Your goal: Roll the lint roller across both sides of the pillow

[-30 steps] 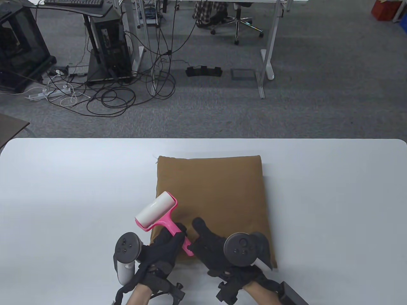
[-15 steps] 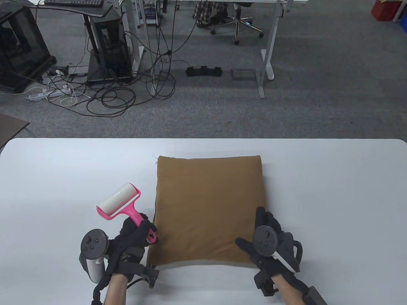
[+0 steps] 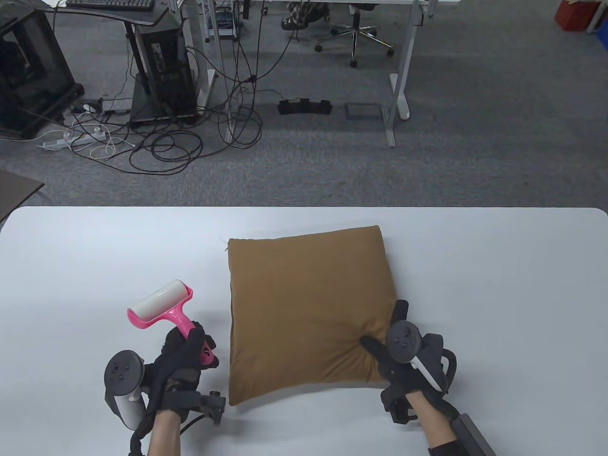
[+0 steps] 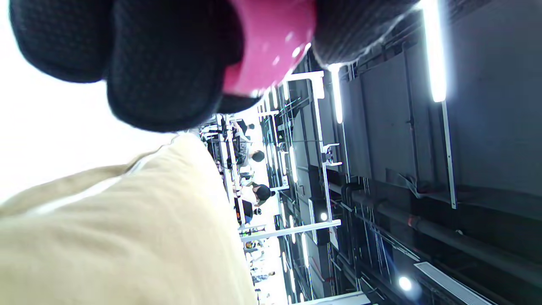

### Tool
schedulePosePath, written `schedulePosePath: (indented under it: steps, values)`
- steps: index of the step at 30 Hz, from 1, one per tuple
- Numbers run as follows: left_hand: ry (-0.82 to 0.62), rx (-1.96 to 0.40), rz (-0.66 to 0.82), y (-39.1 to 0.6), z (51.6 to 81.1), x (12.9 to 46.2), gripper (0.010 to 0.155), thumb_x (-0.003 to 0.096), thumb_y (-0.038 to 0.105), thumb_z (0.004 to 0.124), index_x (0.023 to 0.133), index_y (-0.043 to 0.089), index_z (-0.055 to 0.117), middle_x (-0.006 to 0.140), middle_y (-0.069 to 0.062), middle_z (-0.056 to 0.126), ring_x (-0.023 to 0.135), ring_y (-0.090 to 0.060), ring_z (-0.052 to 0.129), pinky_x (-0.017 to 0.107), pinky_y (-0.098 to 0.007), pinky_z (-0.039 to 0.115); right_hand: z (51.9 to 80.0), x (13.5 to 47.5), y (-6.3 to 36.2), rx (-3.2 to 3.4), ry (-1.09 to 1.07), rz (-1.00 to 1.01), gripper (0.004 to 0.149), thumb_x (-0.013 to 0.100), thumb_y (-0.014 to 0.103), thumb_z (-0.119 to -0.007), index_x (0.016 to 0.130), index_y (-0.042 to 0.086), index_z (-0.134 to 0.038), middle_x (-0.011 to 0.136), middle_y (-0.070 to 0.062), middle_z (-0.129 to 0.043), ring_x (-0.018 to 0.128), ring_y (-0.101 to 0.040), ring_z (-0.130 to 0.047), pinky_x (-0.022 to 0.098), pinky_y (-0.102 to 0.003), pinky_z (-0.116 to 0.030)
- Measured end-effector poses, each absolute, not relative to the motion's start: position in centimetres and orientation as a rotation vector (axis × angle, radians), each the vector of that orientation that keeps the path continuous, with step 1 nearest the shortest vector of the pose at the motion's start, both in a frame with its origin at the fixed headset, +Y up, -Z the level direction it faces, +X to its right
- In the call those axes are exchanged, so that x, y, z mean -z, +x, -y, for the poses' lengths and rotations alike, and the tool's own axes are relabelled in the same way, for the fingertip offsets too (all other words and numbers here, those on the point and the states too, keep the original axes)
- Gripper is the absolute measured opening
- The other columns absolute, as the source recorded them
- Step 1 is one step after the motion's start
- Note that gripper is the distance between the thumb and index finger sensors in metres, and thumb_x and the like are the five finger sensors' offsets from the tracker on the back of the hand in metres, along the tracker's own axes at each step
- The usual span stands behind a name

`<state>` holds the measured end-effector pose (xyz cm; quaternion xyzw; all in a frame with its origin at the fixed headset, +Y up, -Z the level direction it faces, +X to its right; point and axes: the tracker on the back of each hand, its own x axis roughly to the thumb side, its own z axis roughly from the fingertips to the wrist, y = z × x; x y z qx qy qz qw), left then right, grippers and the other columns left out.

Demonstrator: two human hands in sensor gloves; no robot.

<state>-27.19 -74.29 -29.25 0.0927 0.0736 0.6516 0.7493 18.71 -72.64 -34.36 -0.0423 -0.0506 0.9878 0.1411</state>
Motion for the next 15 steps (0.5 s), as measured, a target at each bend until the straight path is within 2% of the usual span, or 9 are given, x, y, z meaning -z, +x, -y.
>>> schedulePosePath:
  steps: [3,8,15]
  values:
    - [0.199,-1.437,-0.157,-27.1,74.4,29.2,0.062,0.0519,0.051,0.071,0.091,0.003,0.067,0.065,-0.010,0.096,0.028,-0.021,0.101,0.042,-0.055,0.082,71.9,34.5,20.3,-2.892,-0.210,0.233,0.095,0.052,0.060,-0.066,0.111,0.002,-0.019,0.086,-0.025,-0.078,0.043,-0.029,-0.097,0.032,-0.049,-0.081]
    - [0.176,-1.440,-0.142,-26.8,74.5,29.4,0.062,0.0521,0.051,0.070,0.092,0.003,0.066,0.065,-0.010,0.095,0.029,-0.021,0.101,0.043,-0.055,0.082,71.8,35.5,24.8,-2.835,-0.479,0.240,0.092,0.052,0.057,-0.067,0.111,0.003,-0.021,0.085,-0.024,-0.079,0.042,-0.029,-0.097,0.031,-0.049,-0.081]
    - [0.178,-1.425,-0.139,-27.0,74.5,29.5,0.063,0.0518,0.051,0.072,0.092,0.003,0.070,0.064,-0.010,0.096,0.026,-0.021,0.100,0.041,-0.054,0.082,72.8,35.9,31.7,-2.576,-0.895,0.221,0.085,0.056,0.051,-0.062,0.111,0.005,-0.017,0.091,-0.027,-0.071,0.050,-0.032,-0.096,0.037,-0.051,-0.080]
